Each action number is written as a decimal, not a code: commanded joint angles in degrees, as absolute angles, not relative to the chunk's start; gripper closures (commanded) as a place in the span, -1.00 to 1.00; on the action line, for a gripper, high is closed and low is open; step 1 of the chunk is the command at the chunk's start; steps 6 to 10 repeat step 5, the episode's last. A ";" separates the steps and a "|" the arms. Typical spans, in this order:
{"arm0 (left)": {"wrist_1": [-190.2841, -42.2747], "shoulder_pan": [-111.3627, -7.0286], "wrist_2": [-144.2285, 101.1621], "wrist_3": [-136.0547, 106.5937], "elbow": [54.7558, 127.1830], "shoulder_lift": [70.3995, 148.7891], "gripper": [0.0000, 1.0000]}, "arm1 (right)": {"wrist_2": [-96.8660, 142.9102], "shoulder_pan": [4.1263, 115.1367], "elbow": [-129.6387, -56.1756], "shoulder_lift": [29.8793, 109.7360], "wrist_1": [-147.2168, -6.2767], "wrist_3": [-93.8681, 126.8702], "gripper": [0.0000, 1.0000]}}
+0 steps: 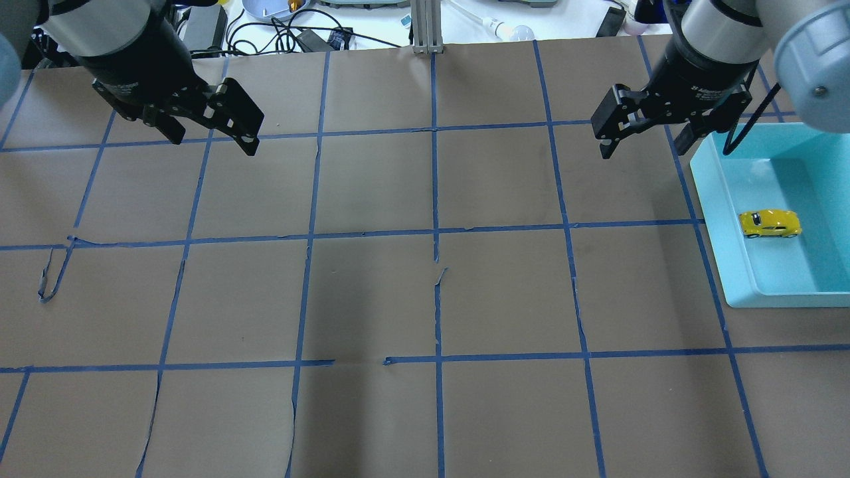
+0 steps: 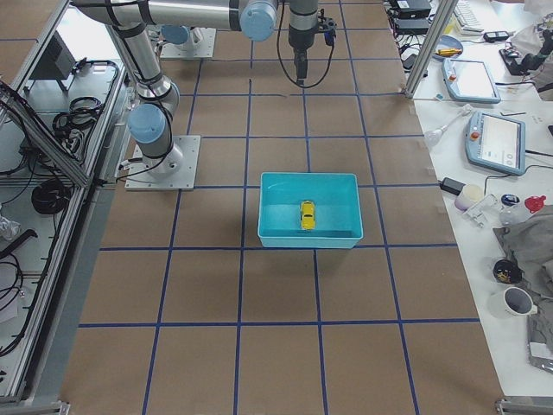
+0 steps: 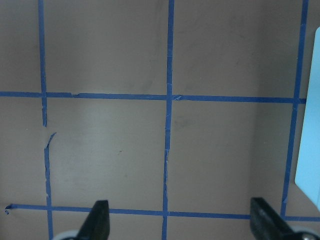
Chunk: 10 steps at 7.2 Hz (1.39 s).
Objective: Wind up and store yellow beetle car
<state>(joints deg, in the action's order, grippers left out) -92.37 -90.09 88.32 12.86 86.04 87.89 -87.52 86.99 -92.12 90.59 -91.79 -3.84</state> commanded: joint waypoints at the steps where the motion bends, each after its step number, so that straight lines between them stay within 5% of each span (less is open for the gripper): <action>1: -92.37 -90.09 88.42 12.83 86.13 87.89 -1.00 | -90.42 90.77 -92.20 90.09 -91.93 1.23 -1.00; 10: -92.37 -90.09 88.33 12.83 86.40 87.89 -1.00 | -90.35 90.88 -92.20 90.09 -92.37 1.05 -1.00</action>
